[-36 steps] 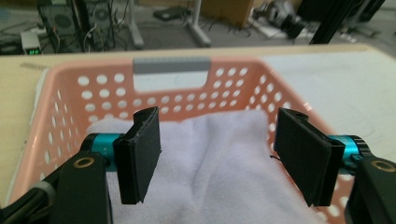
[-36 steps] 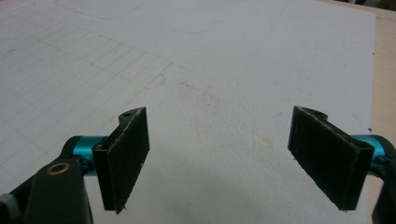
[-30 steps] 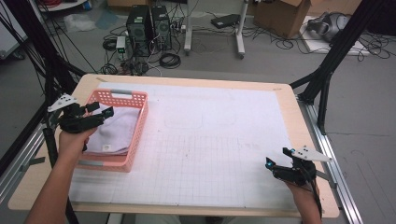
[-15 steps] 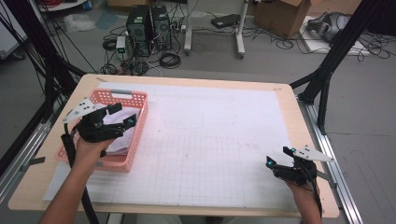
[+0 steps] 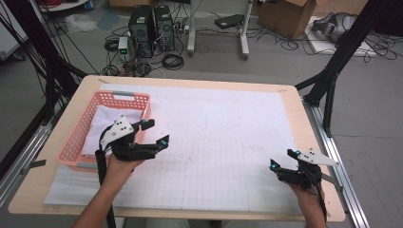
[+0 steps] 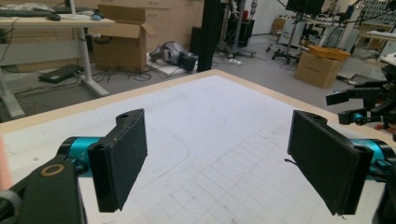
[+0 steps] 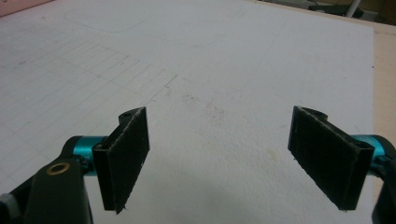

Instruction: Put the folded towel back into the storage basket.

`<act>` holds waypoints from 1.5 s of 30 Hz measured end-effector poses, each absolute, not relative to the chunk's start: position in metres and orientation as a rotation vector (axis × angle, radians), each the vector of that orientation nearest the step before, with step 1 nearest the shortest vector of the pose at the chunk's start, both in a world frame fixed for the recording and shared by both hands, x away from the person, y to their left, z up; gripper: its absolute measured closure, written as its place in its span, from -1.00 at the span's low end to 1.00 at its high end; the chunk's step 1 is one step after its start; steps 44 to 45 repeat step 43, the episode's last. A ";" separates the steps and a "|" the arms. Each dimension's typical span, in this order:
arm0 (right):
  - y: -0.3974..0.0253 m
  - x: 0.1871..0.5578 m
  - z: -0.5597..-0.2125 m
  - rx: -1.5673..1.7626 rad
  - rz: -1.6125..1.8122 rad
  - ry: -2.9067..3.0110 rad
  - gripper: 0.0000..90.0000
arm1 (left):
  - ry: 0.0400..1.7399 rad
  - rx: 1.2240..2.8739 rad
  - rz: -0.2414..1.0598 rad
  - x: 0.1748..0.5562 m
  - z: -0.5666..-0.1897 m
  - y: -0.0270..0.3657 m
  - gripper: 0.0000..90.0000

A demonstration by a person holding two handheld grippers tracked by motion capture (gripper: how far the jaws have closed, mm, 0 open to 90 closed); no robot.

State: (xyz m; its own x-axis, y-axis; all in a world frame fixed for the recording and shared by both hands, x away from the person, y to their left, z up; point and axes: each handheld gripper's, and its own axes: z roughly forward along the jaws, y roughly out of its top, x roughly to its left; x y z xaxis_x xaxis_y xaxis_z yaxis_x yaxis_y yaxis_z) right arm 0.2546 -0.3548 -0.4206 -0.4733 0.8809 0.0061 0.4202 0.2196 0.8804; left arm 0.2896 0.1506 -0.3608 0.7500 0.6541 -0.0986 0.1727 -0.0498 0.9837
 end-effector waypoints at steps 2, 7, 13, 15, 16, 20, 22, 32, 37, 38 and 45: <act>-0.355 0.254 -0.421 1.191 1.201 1.989 -0.57 | 0.672 1.610 0.433 0.287 -0.366 0.143 -0.54; -0.357 0.252 -0.421 1.171 1.202 1.987 -0.57 | 0.652 1.632 0.422 0.282 -0.378 0.130 -0.53; -0.356 0.248 -0.422 1.165 1.196 1.985 -0.57 | 0.641 1.658 0.405 0.274 -0.396 0.112 -0.53; -0.355 0.246 -0.422 1.165 1.190 1.983 -0.57 | 0.642 1.661 0.394 0.272 -0.399 0.109 -0.53; -0.355 0.245 -0.421 1.164 1.187 1.980 -0.57 | 0.637 1.674 0.389 0.272 -0.400 0.107 -0.53; -0.357 0.244 -0.420 1.167 1.192 1.957 -0.57 | 0.632 1.686 0.387 0.271 -0.403 0.104 -0.53; -0.357 0.244 -0.420 1.168 1.186 1.960 -0.57 | 0.641 1.689 0.382 0.272 -0.405 0.104 -0.53; -0.360 0.244 -0.421 1.171 1.184 1.964 -0.57 | 0.668 1.689 0.376 0.272 -0.411 0.108 -0.53; -0.360 0.245 -0.422 1.175 1.182 1.966 -0.57 | 0.678 1.693 0.369 0.273 -0.414 0.108 -0.53; -0.360 0.245 -0.422 1.171 1.182 1.967 -0.57 | 0.680 1.696 0.368 0.273 -0.414 0.108 -0.53; -0.361 0.245 -0.422 1.172 1.183 1.966 -0.57 | 0.680 1.698 0.366 0.273 -0.415 0.107 -0.53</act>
